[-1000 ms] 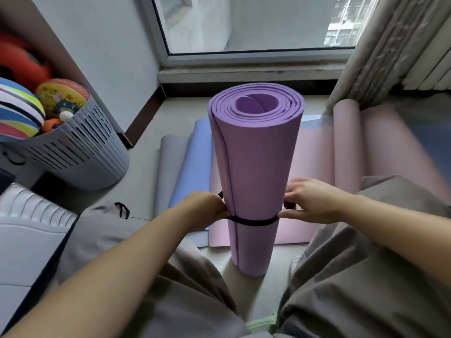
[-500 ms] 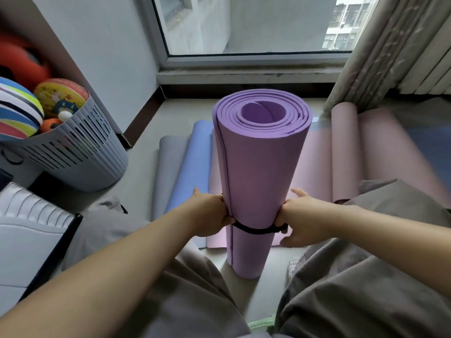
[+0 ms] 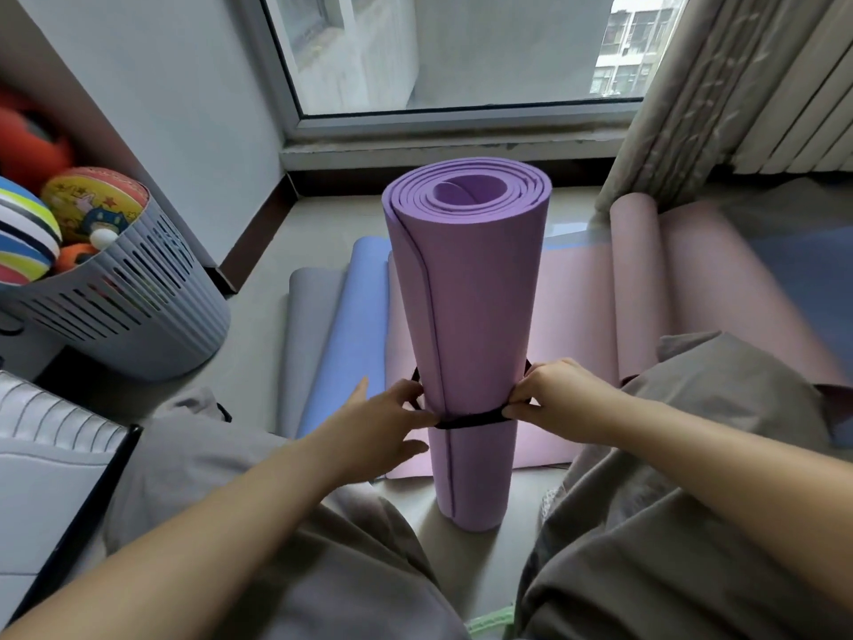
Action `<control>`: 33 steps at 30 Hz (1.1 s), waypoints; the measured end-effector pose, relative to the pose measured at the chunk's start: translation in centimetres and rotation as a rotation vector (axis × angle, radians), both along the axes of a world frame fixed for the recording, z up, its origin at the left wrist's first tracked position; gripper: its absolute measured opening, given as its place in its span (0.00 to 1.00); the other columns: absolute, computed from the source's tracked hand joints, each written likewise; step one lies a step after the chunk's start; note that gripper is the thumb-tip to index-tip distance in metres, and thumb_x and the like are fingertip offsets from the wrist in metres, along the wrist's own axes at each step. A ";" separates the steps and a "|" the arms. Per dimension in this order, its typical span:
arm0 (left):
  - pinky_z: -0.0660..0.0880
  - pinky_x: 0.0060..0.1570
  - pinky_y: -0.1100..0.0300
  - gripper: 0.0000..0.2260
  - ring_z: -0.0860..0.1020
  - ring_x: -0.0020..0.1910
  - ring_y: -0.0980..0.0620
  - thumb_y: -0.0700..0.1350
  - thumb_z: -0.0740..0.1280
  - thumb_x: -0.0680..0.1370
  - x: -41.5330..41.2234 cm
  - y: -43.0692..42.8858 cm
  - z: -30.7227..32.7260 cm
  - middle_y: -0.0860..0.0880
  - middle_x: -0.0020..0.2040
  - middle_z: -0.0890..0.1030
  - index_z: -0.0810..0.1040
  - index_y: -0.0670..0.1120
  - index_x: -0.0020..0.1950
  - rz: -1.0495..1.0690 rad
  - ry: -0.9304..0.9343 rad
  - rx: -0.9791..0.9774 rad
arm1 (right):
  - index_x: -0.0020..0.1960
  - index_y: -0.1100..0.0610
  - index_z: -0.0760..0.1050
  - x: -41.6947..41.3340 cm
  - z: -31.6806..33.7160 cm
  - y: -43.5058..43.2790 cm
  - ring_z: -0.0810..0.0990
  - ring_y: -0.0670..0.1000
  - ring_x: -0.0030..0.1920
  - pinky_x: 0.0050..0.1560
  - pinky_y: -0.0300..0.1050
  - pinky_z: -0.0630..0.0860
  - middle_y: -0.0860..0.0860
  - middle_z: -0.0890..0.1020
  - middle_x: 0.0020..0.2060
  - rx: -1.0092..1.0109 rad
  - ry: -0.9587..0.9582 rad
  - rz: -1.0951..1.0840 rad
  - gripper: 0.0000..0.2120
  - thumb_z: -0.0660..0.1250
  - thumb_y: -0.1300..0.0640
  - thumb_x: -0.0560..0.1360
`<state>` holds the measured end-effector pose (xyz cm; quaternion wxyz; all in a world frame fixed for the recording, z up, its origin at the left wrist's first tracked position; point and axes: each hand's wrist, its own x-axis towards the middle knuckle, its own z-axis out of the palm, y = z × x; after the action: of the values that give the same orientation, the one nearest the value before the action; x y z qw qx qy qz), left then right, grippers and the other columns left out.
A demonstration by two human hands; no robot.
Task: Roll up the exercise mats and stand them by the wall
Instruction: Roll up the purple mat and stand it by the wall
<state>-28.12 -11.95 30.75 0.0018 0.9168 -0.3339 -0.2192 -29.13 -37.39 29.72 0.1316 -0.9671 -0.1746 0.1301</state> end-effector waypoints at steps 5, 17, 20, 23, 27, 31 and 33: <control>0.58 0.69 0.55 0.08 0.66 0.68 0.49 0.52 0.64 0.80 -0.3 1.0 2.0 0.54 0.71 0.64 0.81 0.59 0.55 0.132 -0.137 -0.305 | 0.53 0.48 0.81 0.5 0.0 -0.1 0.74 0.47 0.53 0.63 0.43 0.61 0.44 0.82 0.47 -0.034 -0.058 -0.004 0.13 0.59 0.49 0.80; 0.62 0.70 0.48 0.22 0.66 0.69 0.47 0.51 0.61 0.77 4.3 -3.6 12.7 0.46 0.67 0.71 0.72 0.44 0.68 0.281 -0.694 -0.998 | 0.55 0.49 0.81 0.8 1.2 2.1 0.72 0.47 0.52 0.60 0.40 0.60 0.44 0.82 0.48 -0.059 -0.042 0.117 0.12 0.59 0.51 0.80; 0.62 0.68 0.40 0.29 0.64 0.72 0.46 0.64 0.59 0.73 5.2 -4.5 12.7 0.49 0.66 0.75 0.74 0.48 0.67 0.234 -0.552 -0.772 | 0.55 0.50 0.80 0.6 1.3 2.5 0.73 0.49 0.52 0.59 0.41 0.62 0.45 0.82 0.48 -0.067 -0.032 0.141 0.12 0.59 0.51 0.80; 0.70 0.63 0.46 0.30 0.71 0.64 0.46 0.66 0.60 0.70 5.6 -4.6 12.4 0.48 0.60 0.78 0.76 0.47 0.64 0.231 -0.576 -0.727 | 0.55 0.50 0.80 0.4 1.6 2.4 0.76 0.53 0.51 0.54 0.44 0.70 0.48 0.82 0.49 -0.059 -0.011 0.135 0.11 0.59 0.52 0.79; 0.71 0.60 0.49 0.29 0.72 0.61 0.46 0.64 0.62 0.71 5.5 -4.5 12.4 0.48 0.58 0.78 0.77 0.46 0.63 0.233 -0.588 -0.724 | 0.54 0.50 0.80 0.0 3.6 2.3 0.78 0.52 0.48 0.51 0.47 0.75 0.47 0.82 0.49 -0.003 0.007 0.175 0.10 0.61 0.53 0.78; 0.71 0.61 0.48 0.29 0.73 0.60 0.44 0.64 0.61 0.71 5.7 -3.8 12.3 0.47 0.57 0.79 0.77 0.45 0.62 0.236 -0.609 -0.731 | 0.46 0.51 0.83 1.4 9.1 1.1 0.76 0.36 0.35 0.42 0.34 0.71 0.43 0.84 0.40 0.173 -0.131 0.129 0.06 0.67 0.55 0.76; 0.70 0.62 0.50 0.29 0.73 0.60 0.45 0.64 0.62 0.71 5.8 -3.4 12.4 0.48 0.57 0.79 0.77 0.45 0.62 0.227 -0.583 -0.733 | 0.43 0.53 0.82 2.5 12.4 0.2 0.74 0.33 0.32 0.38 0.29 0.67 0.41 0.82 0.35 0.300 -0.260 0.047 0.04 0.69 0.59 0.74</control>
<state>-22.35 -15.30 43.11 0.2552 0.9096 -0.2735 0.1809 -26.61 -37.15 42.15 0.2474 -0.9410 -0.2301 -0.0203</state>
